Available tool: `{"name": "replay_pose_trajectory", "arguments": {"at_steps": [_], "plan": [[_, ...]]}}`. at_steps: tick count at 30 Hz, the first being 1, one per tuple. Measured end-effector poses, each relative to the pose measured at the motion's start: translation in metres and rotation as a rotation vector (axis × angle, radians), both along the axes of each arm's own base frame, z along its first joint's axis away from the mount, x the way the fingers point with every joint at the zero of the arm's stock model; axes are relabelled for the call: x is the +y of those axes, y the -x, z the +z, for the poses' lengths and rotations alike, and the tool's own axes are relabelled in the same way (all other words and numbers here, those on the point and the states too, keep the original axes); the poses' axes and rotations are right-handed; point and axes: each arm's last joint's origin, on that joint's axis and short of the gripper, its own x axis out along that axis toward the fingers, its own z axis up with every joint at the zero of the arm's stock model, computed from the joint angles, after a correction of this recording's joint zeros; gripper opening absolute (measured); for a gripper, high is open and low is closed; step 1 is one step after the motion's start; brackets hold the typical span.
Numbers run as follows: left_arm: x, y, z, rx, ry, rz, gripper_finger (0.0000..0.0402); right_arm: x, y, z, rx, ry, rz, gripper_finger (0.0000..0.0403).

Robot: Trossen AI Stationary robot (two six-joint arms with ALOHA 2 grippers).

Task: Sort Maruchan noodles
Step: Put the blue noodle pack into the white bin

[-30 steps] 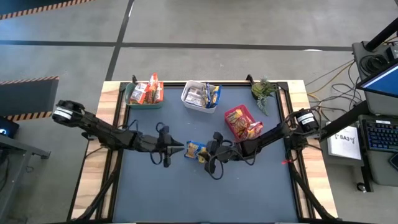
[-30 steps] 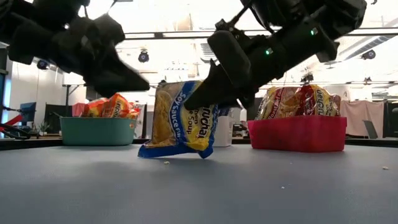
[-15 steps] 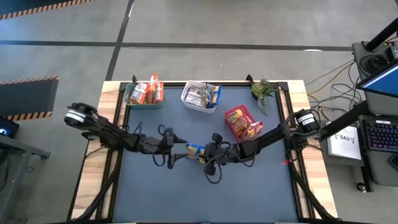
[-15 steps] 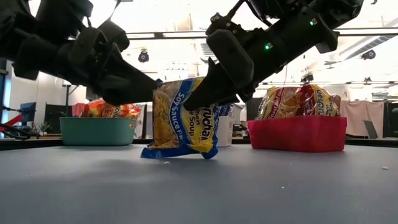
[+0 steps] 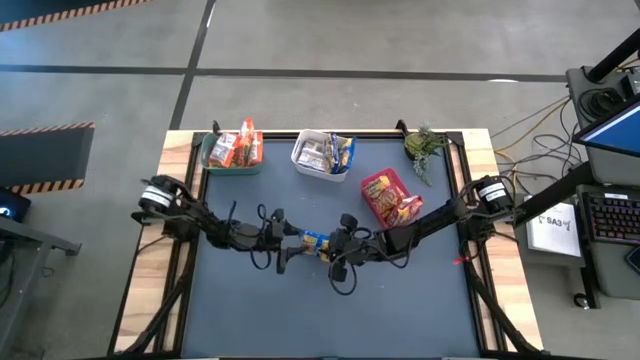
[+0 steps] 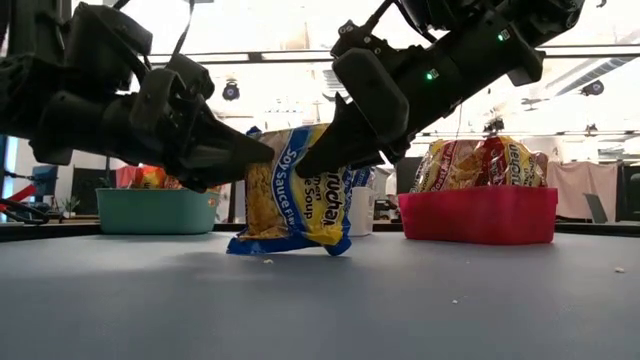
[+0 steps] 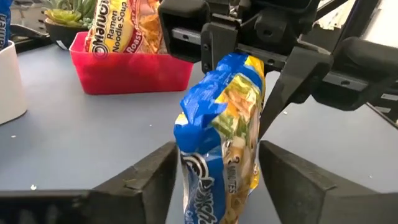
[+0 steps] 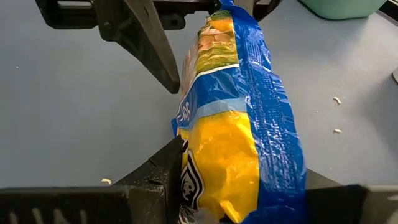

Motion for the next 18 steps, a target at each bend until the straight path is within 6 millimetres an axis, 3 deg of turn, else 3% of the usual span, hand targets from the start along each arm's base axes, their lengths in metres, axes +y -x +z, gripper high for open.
{"name": "replay_pose_trajectory", "arguments": {"at_steps": [10, 18], "plan": [[-0.0006, -0.0001, -0.0007, 0.002, 0.002, -0.009, 0.0103, 0.0000, 0.0000, -0.0002, 0.001, 0.001, 0.000, 0.0154], [-0.0006, 0.0000, -0.0001, -0.002, 0.027, -0.001, 0.0113, 0.0012, 0.0037, 0.0091, 0.000, -0.016, 0.016, 0.0200]]}}
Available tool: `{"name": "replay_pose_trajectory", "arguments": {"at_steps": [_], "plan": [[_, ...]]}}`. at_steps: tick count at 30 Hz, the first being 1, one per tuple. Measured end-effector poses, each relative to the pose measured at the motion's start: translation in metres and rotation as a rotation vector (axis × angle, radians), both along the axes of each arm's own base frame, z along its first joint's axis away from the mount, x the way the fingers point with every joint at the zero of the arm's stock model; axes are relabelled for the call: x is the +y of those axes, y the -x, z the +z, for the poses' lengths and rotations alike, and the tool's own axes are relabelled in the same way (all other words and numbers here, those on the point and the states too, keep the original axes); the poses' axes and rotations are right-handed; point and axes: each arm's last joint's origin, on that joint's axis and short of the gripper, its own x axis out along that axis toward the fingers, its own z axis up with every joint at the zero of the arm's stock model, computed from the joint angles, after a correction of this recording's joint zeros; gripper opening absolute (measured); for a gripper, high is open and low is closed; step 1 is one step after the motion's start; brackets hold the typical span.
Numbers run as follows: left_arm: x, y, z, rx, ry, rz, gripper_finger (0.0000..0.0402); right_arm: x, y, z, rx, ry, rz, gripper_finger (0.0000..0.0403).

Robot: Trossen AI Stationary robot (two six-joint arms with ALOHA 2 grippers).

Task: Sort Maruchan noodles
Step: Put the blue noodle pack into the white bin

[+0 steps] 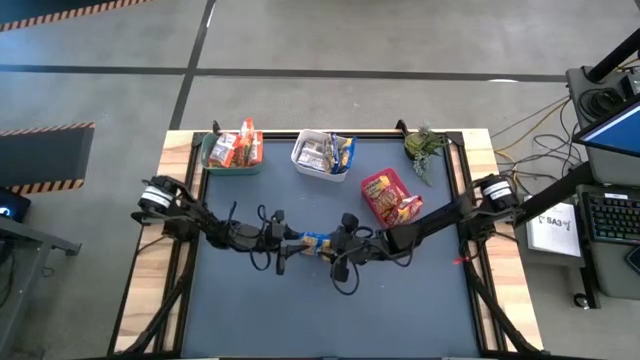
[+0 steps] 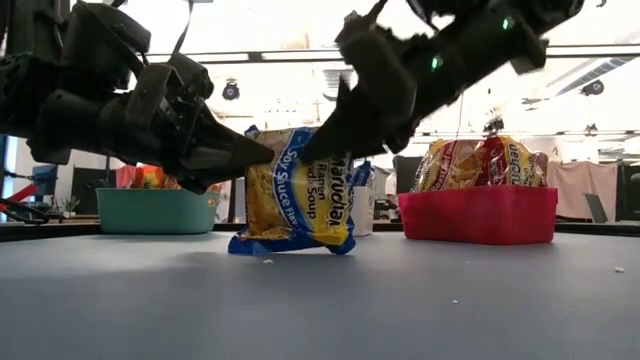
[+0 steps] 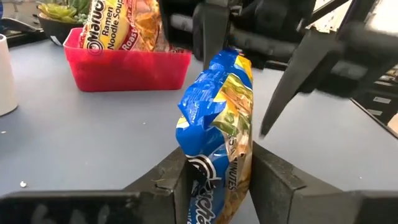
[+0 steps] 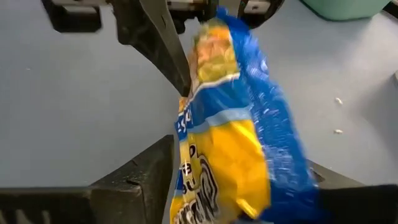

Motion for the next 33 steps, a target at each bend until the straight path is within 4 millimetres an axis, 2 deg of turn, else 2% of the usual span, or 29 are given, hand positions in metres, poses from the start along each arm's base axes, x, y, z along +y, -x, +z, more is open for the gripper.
{"name": "replay_pose_trajectory", "arguments": {"at_steps": [5, 10, 17, 22, 26, 28, 33], "plan": [[0.000, 0.001, 0.009, -0.036, -0.002, 0.004, 0.0107, -0.002, 0.010, 0.023, 0.002, 0.004, 0.005, 0.0229], [0.005, 0.011, 0.030, -0.108, -0.052, 0.068, 0.0104, -0.007, 0.027, 0.053, 0.006, 0.028, 0.005, 0.0251], [0.020, 0.023, 0.069, -0.152, -0.277, 0.443, 0.0106, -0.019, 0.055, 0.102, -0.082, 0.150, -0.058, 0.0256], [0.044, 0.027, 0.092, -0.137, -0.362, 0.723, 0.0106, -0.025, 0.070, 0.125, -0.138, 0.234, -0.081, 0.0249], [0.066, 0.018, 0.108, -0.176, -0.326, 0.818, 0.0106, -0.028, 0.078, 0.127, -0.138, 0.264, -0.090, 0.0245], [0.077, 0.009, 0.114, -0.165, -0.324, 0.844, 0.0106, -0.029, 0.081, 0.121, -0.104, 0.277, -0.088, 0.0244], [0.105, -0.013, 0.119, -0.117, -0.271, 0.937, 0.0106, -0.029, 0.082, 0.115, -0.058, 0.302, -0.084, 0.0246]]}}
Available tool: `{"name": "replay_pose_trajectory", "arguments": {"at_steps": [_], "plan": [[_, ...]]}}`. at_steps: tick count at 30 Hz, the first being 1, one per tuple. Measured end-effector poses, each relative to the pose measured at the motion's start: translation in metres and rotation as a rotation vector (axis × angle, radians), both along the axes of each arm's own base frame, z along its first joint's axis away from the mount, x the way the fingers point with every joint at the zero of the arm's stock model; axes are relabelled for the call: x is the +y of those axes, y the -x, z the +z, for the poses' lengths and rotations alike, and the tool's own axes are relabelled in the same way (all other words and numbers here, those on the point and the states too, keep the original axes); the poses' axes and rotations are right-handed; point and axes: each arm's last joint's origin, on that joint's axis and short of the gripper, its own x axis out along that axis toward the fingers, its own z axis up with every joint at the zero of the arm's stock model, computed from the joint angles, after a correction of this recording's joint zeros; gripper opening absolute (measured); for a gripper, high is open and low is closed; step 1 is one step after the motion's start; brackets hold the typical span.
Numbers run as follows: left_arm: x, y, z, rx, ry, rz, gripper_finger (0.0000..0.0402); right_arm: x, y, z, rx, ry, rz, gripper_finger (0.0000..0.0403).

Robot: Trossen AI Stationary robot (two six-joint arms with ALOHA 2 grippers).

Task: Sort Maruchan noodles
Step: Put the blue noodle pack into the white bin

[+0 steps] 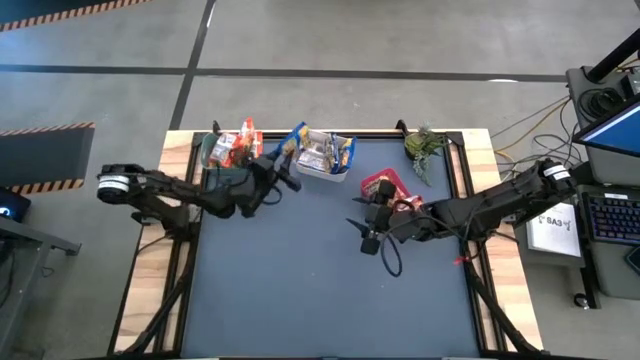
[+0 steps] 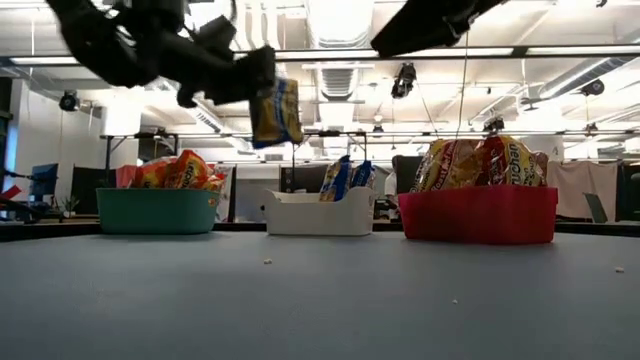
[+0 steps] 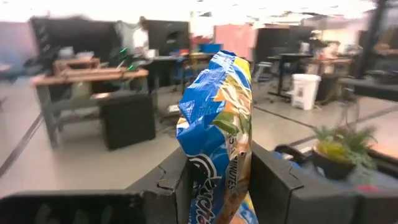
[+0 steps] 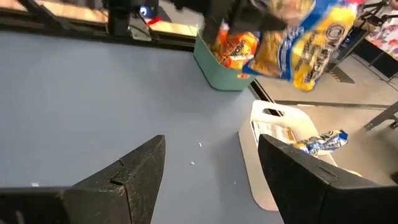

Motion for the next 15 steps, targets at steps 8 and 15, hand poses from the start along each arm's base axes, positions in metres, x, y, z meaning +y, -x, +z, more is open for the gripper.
{"name": "replay_pose_trajectory", "arguments": {"at_steps": [8, 15], "plan": [[0.025, -0.026, -0.016, -0.030, 0.072, 0.068, 0.0107, -0.003, 0.009, -0.007, 0.060, -0.003, -0.032, 0.0246], [0.035, -0.056, -0.034, -0.019, 0.098, 0.106, 0.0107, -0.006, 0.019, -0.012, 0.068, -0.002, -0.032, 0.0247]]}}
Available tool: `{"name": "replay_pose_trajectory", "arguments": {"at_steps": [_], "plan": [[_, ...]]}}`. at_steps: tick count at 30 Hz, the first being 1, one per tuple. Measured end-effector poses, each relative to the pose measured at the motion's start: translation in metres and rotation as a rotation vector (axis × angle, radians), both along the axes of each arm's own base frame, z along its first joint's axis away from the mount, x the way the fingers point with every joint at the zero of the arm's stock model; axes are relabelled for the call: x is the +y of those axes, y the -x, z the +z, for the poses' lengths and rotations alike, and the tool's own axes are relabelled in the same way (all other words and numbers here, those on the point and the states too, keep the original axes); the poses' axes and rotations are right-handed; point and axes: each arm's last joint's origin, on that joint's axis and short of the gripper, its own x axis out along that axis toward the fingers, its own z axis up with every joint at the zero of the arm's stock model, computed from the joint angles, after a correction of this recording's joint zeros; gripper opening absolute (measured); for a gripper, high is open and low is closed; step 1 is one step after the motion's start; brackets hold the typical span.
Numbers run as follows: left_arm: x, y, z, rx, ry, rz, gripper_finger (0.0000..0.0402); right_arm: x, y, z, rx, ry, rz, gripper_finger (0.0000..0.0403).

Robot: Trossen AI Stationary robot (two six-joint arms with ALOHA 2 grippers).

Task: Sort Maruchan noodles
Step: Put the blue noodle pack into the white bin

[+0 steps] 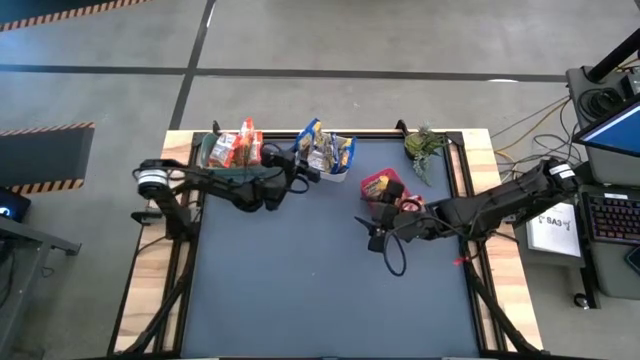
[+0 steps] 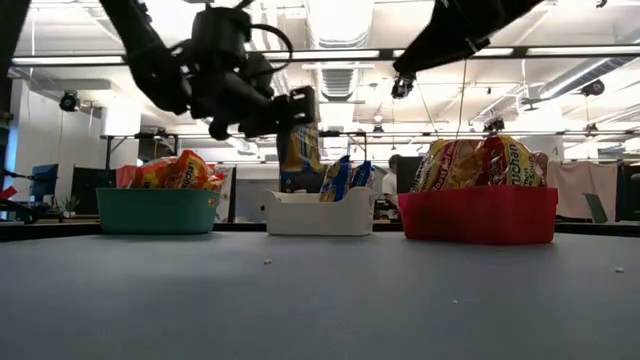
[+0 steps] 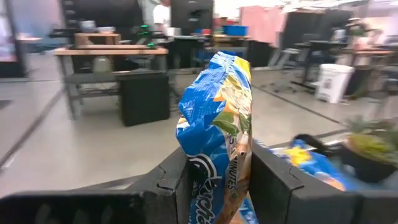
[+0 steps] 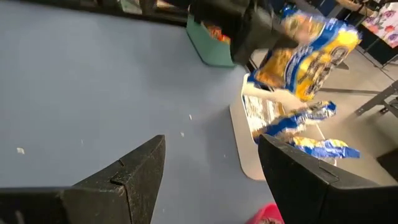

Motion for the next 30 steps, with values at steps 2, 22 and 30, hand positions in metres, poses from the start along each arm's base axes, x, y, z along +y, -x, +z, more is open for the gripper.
{"name": "replay_pose_trajectory", "arguments": {"at_steps": [2, 22, 30], "plan": [[0.003, -0.008, -0.004, 0.004, 0.001, 0.037, 0.0107, -0.001, 0.002, 0.002, -0.007, -0.008, -0.002, 0.0247], [0.014, -0.025, -0.035, 0.030, 0.031, 0.127, 0.0125, -0.002, 0.006, 0.005, -0.014, -0.015, -0.004, 0.0247], [0.017, -0.032, -0.042, 0.050, 0.030, 0.132, 0.0169, -0.002, 0.006, 0.005, -0.015, -0.018, -0.006, 0.0247]]}}
